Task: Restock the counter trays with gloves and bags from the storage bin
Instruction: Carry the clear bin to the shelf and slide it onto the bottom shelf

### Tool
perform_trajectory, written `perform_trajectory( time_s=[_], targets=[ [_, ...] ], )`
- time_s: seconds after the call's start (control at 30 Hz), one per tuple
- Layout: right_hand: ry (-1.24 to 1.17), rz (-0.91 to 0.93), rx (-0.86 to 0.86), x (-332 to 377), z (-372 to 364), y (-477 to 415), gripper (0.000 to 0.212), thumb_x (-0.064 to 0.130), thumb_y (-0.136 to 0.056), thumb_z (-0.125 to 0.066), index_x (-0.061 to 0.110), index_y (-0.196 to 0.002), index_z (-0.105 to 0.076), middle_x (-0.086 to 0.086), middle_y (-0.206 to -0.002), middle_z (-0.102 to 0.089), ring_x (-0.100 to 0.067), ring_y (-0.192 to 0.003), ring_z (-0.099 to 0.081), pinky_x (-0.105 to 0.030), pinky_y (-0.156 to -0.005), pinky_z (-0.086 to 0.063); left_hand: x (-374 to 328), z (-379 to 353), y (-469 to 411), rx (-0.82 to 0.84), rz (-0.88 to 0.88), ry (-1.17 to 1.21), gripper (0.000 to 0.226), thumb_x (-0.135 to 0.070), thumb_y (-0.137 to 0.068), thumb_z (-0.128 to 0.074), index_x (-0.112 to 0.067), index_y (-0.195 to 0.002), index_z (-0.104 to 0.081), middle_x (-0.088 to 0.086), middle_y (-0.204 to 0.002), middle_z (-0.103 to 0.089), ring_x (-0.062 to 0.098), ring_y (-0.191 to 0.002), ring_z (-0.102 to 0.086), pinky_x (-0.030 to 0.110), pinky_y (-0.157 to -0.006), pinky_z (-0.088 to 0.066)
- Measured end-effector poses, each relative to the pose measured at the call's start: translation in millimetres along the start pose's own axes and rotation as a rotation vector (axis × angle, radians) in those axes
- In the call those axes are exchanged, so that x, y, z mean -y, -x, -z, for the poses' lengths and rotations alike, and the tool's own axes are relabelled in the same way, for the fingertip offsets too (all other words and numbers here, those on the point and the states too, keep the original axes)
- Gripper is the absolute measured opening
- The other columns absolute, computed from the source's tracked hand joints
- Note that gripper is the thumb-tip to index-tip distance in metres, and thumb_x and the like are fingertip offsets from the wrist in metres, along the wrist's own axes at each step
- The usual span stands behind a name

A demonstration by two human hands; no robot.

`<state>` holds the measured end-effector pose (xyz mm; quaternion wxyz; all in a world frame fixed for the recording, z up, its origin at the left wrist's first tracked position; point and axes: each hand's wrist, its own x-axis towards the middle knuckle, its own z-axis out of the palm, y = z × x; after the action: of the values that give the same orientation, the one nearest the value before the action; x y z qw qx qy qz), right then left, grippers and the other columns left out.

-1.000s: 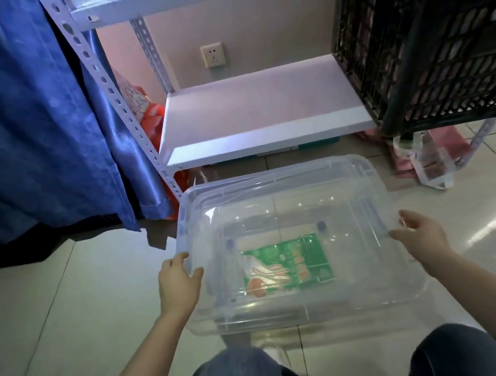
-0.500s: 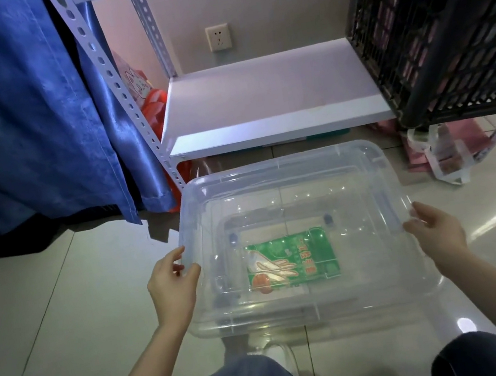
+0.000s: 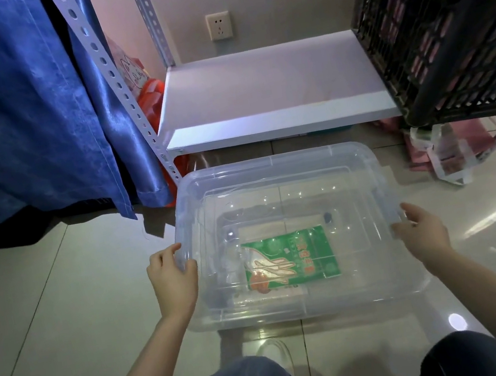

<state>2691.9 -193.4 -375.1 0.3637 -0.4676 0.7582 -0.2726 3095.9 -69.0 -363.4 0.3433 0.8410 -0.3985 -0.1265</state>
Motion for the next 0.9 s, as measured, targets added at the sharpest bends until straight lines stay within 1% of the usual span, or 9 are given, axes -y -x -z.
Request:
perform_trajectory(
  time_s=[0.13,0.2,0.27,0.4,0.53,0.6,0.7,0.8,0.9],
  targets=[
    [-0.046,-0.002,0.021,-5,-1,7,0.054,0.015,-0.086,-0.064,0.023,-0.138,-0.047,-0.013,-0.131,-0.059,-0.032,-0.112,-0.058,-0.044,-0.096,-0.048,5,-2,-2,0.029,-0.027,-0.022,0.04,-0.012,-0.089,-0.058,-0.011,-0.129,-0.052,0.015,-0.125,-0.048,0.031,-0.113,-0.045,0.04,-0.099,-0.039],
    [-0.071,-0.024,0.019,0,-1,7,0.054,0.013,-0.087,-0.063,0.022,-0.138,-0.047,-0.014,-0.133,-0.055,-0.033,-0.113,-0.056,-0.05,-0.097,-0.048,8,-4,-8,0.096,0.065,-0.02,0.044,-0.024,-0.093,-0.054,-0.012,-0.135,-0.045,0.016,-0.128,-0.05,0.034,-0.113,-0.05,0.044,-0.096,-0.043],
    [-0.09,-0.037,0.025,3,-1,8,0.055,0.012,-0.087,-0.063,0.021,-0.138,-0.047,-0.015,-0.132,-0.054,-0.033,-0.114,-0.055,-0.052,-0.096,-0.048,11,-5,-11,0.155,0.218,-0.018,0.047,-0.036,-0.096,-0.045,-0.011,-0.136,-0.041,0.018,-0.126,-0.055,0.038,-0.106,-0.054,0.042,-0.085,-0.042],
    [-0.114,-0.041,0.036,2,4,13,0.054,0.01,-0.084,-0.066,0.019,-0.135,-0.05,-0.015,-0.115,-0.059,-0.036,-0.104,-0.059,-0.054,-0.091,-0.05,19,-8,-15,0.172,0.29,-0.02,0.041,-0.045,-0.096,-0.04,-0.01,-0.11,-0.055,0.017,-0.106,-0.06,0.032,-0.086,-0.05,0.04,-0.076,-0.04],
    [-0.127,-0.088,0.083,-7,15,16,0.053,0.012,-0.079,-0.07,0.021,-0.128,-0.052,-0.009,-0.094,-0.058,-0.033,-0.085,-0.061,-0.05,-0.083,-0.054,26,-11,-22,0.202,0.431,0.189,0.04,-0.048,-0.089,-0.055,-0.013,-0.107,-0.054,0.016,-0.105,-0.057,0.029,-0.08,-0.053,0.037,-0.065,-0.043],
    [-0.101,-0.103,0.084,-8,19,11,0.059,0.013,-0.077,-0.071,0.022,-0.131,-0.05,-0.014,-0.105,-0.057,-0.032,-0.089,-0.06,-0.046,-0.085,-0.052,26,-11,-27,0.267,0.516,0.302,0.043,-0.047,-0.088,-0.058,-0.013,-0.112,-0.048,0.015,-0.108,-0.055,0.029,-0.083,-0.053,0.04,-0.069,-0.045],
    [-0.064,-0.192,0.093,-3,19,-2,0.075,0.015,-0.075,-0.07,0.024,-0.142,-0.038,-0.019,-0.129,-0.046,-0.035,-0.111,-0.053,-0.04,-0.091,-0.047,24,-10,-32,0.284,0.604,0.368,0.056,-0.045,-0.086,-0.062,-0.01,-0.126,-0.041,0.015,-0.111,-0.05,0.032,-0.092,-0.054,0.044,-0.077,-0.048],
    [-0.155,-0.312,0.172,1,16,-9,0.083,0.012,-0.072,-0.066,0.021,-0.146,-0.028,-0.017,-0.131,-0.049,-0.036,-0.109,-0.056,-0.046,-0.093,-0.049,22,-8,-28,0.184,0.539,0.342,0.066,-0.04,-0.082,-0.07,-0.016,-0.135,-0.036,0.014,-0.114,-0.051,0.036,-0.098,-0.056,0.046,-0.081,-0.048],
    [-0.148,-0.308,0.107,2,19,-15,0.084,0.008,-0.064,-0.073,0.018,-0.14,-0.039,-0.016,-0.127,-0.051,-0.036,-0.106,-0.058,-0.043,-0.088,-0.051,21,-7,-23,0.089,0.373,0.202,0.065,-0.037,-0.083,-0.07,-0.009,-0.136,-0.044,0.018,-0.117,-0.053,0.036,-0.097,-0.057,0.047,-0.083,-0.048]
  ],
)
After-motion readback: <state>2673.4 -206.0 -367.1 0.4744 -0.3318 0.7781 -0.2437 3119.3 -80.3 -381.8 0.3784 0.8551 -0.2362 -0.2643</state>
